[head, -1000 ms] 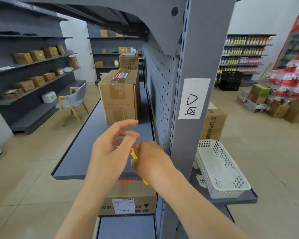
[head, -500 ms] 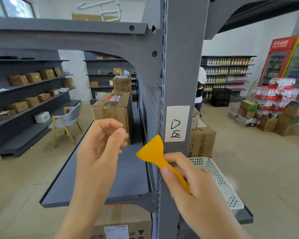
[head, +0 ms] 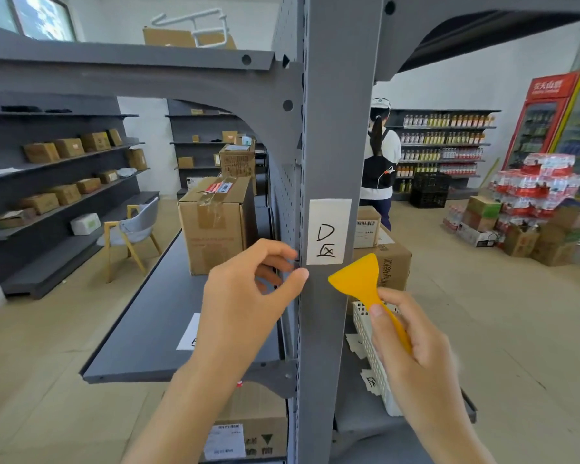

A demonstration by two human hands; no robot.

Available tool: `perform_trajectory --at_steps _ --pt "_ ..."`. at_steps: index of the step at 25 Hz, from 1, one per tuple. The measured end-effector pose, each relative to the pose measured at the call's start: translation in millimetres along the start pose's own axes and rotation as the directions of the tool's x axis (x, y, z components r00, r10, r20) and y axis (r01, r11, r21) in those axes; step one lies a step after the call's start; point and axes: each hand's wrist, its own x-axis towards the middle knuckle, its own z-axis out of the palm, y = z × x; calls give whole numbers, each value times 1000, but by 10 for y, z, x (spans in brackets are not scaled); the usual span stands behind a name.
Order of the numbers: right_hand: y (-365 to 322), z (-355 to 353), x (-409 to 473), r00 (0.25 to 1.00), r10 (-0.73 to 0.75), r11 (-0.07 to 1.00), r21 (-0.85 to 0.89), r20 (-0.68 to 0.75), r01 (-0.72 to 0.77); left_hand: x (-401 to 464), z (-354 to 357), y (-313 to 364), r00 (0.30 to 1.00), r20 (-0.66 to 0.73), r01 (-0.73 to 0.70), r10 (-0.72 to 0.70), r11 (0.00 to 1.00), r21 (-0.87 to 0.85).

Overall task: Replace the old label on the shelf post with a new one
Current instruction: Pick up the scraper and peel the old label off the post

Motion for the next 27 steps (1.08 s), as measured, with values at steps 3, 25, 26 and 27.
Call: perform_trajectory --at_steps 3,25,26,27 --pt "55 1 25 998 6 999 50 64 -9 2 1 1 989 25 -149 148 983 104" --pt "16 105 326 982 -181 983 21 58 181 206 -34 -57 826 137 -547 546 719 429" --pt "5 115 343 977 -209 978 0 40 209 198 -16 -55 841 126 -528 527 745 408" --pt "-3 125 358 972 -235 972 -19 27 236 187 -2 -51 853 123 -512 507 767 387"
